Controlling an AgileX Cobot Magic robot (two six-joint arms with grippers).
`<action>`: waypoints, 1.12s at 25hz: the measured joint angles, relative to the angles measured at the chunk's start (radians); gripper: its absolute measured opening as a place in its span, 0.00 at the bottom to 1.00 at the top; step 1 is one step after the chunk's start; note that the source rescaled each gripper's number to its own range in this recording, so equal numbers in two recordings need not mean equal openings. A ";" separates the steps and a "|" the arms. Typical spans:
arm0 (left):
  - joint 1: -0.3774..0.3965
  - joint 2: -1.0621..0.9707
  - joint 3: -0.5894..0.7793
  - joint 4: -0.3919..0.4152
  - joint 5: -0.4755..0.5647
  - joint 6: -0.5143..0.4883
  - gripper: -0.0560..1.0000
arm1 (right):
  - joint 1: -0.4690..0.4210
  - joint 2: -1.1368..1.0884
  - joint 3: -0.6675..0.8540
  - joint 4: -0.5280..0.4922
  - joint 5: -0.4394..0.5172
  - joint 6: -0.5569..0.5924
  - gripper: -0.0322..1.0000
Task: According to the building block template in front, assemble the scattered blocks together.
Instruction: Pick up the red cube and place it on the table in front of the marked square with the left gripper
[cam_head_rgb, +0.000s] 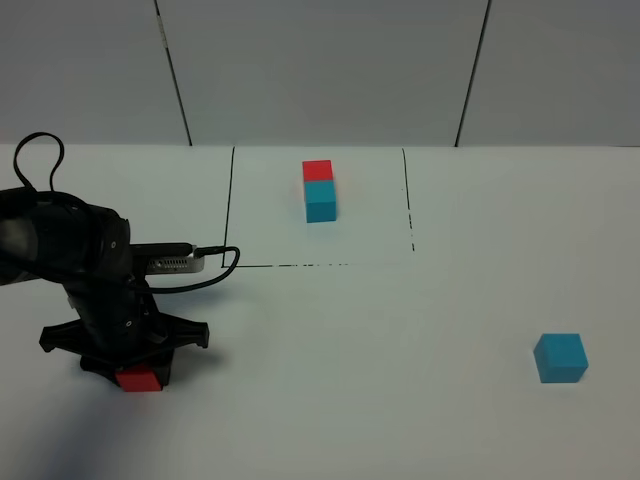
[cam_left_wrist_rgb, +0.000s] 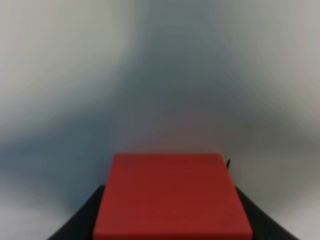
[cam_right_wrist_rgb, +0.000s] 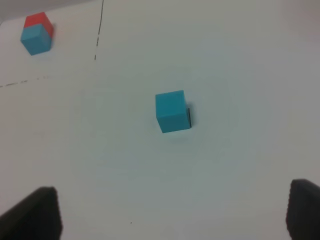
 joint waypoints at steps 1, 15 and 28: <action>0.000 0.000 0.000 0.000 -0.007 0.000 0.05 | 0.000 0.000 0.000 0.000 0.000 0.000 0.80; 0.000 0.007 -0.303 0.031 0.272 0.417 0.05 | 0.000 0.000 0.000 0.000 0.000 0.000 0.80; -0.067 0.008 -0.457 0.023 0.313 1.117 0.05 | 0.000 0.000 0.000 0.000 0.000 0.000 0.80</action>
